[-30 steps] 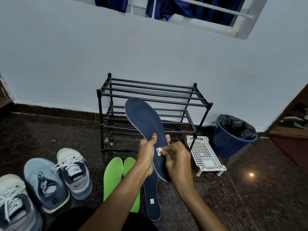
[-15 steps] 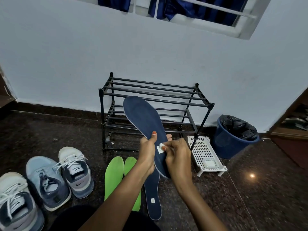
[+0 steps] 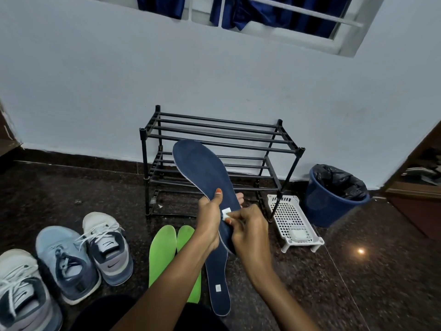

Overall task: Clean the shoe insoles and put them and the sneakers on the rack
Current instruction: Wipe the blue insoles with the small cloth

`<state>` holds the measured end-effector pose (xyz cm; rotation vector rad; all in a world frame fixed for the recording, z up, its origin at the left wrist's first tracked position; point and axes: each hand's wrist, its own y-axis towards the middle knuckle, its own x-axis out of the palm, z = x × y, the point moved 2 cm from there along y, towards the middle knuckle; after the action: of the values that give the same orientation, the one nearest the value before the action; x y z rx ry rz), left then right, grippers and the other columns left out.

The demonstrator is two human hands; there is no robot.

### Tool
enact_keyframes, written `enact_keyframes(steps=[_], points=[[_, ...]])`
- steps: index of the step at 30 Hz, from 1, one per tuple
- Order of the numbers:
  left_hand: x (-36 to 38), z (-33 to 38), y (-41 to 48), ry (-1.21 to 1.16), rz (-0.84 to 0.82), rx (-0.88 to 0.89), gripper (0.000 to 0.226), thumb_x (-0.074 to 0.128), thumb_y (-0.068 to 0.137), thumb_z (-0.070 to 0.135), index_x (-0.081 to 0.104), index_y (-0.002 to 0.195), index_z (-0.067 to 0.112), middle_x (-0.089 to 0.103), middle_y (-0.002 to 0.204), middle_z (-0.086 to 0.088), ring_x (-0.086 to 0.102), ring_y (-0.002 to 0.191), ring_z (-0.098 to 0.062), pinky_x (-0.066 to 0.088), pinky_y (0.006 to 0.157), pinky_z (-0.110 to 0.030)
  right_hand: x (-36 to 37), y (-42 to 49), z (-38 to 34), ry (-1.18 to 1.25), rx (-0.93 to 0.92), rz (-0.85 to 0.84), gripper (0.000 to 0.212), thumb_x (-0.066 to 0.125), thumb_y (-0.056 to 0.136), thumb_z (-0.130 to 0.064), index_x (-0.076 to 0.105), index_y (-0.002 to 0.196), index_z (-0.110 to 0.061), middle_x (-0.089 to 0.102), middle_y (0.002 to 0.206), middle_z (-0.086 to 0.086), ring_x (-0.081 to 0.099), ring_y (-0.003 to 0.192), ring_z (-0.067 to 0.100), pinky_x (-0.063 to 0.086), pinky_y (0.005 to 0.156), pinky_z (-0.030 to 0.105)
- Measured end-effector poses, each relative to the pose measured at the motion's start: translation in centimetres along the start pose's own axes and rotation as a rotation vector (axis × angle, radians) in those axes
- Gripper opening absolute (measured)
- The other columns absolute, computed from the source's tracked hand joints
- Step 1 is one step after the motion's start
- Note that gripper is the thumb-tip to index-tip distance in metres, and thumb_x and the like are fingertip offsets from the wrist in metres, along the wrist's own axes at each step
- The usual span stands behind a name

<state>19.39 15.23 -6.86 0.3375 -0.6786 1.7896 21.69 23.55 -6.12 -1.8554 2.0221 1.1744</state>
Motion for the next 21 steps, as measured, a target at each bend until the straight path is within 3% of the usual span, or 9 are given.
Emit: enact_keyframes(steps=[4, 6, 8, 10, 13, 17, 21], points=[[0.3, 0.1, -0.4, 0.049, 0.008, 0.014, 0.025, 0.039, 0.101, 0.015, 0.058, 0.101, -0.001, 0.072, 0.071, -0.006, 0.070, 0.064, -0.017, 0.056, 0.056, -0.024, -0.3, 1.1, 0.3, -0.008, 0.015, 0.068, 0.008, 0.061, 0.082, 0.002, 0.066, 0.080, -0.002, 0.048, 0.081, 0.002, 0.046, 0.071, 0.006, 0.034, 0.066, 0.001], [0.2, 0.0, -0.4, 0.102, 0.048, 0.019, 0.020, 0.044, 0.100, 0.017, 0.059, 0.098, 0.005, 0.070, 0.077, -0.006, 0.067, 0.068, -0.019, 0.055, 0.064, -0.028, -0.6, 2.0, 0.4, -0.005, 0.042, 0.113, 0.007, 0.061, 0.082, 0.001, 0.066, 0.079, -0.003, 0.047, 0.080, 0.002, 0.045, 0.071, 0.008, 0.033, 0.067, 0.003], [-0.1, 0.0, -0.2, 0.125, 0.065, 0.019, 0.020, 0.045, 0.099, 0.019, 0.059, 0.101, 0.005, 0.068, 0.085, -0.009, 0.066, 0.073, -0.021, 0.053, 0.071, -0.032, -0.3, 2.2, 0.3, -0.015, 0.036, 0.106, 0.007, 0.061, 0.082, 0.001, 0.066, 0.080, -0.003, 0.047, 0.081, 0.001, 0.047, 0.075, 0.011, 0.034, 0.068, 0.010], [-0.1, -0.1, -0.1, 0.115, 0.043, 0.016, 0.022, 0.043, 0.100, 0.018, 0.060, 0.103, 0.003, 0.070, 0.087, -0.011, 0.068, 0.070, -0.018, 0.056, 0.067, -0.028, 0.1, 1.4, 0.2, -0.036, 0.024, 0.054, 0.008, 0.060, 0.083, 0.001, 0.067, 0.083, -0.004, 0.046, 0.083, 0.000, 0.049, 0.080, 0.014, 0.035, 0.069, 0.014], [-0.2, -0.1, -0.1, 0.105, -0.028, -0.008, 0.029, 0.038, 0.102, 0.018, 0.059, 0.102, -0.001, 0.071, 0.091, -0.016, 0.070, 0.076, -0.022, 0.057, 0.063, -0.024, 0.5, -0.1, 0.0, -0.035, -0.009, -0.003, 0.012, 0.059, 0.082, 0.003, 0.067, 0.084, -0.005, 0.044, 0.081, -0.005, 0.050, 0.082, 0.013, 0.036, 0.068, 0.007], [0.0, 0.1, -0.2, 0.151, -0.026, -0.010, 0.022, 0.044, 0.099, 0.017, 0.060, 0.101, 0.002, 0.069, 0.084, -0.009, 0.067, 0.072, -0.019, 0.054, 0.064, -0.027, -0.2, 0.8, 0.3, -0.056, 0.025, 0.051, 0.010, 0.060, 0.083, -0.003, 0.067, 0.085, -0.009, 0.046, 0.081, -0.004, 0.051, 0.084, 0.016, 0.034, 0.068, 0.014], [0.2, 0.5, -0.8, 0.146, -0.034, -0.025, 0.021, 0.047, 0.098, 0.018, 0.059, 0.107, 0.003, 0.067, 0.088, -0.008, 0.065, 0.076, -0.019, 0.052, 0.068, -0.028, -0.8, 1.5, 0.2, 0.093, 0.121, 0.093, 0.008, 0.063, 0.084, -0.010, 0.068, 0.087, -0.014, 0.048, 0.087, -0.003, 0.051, 0.091, 0.017, 0.041, 0.079, 0.022]])
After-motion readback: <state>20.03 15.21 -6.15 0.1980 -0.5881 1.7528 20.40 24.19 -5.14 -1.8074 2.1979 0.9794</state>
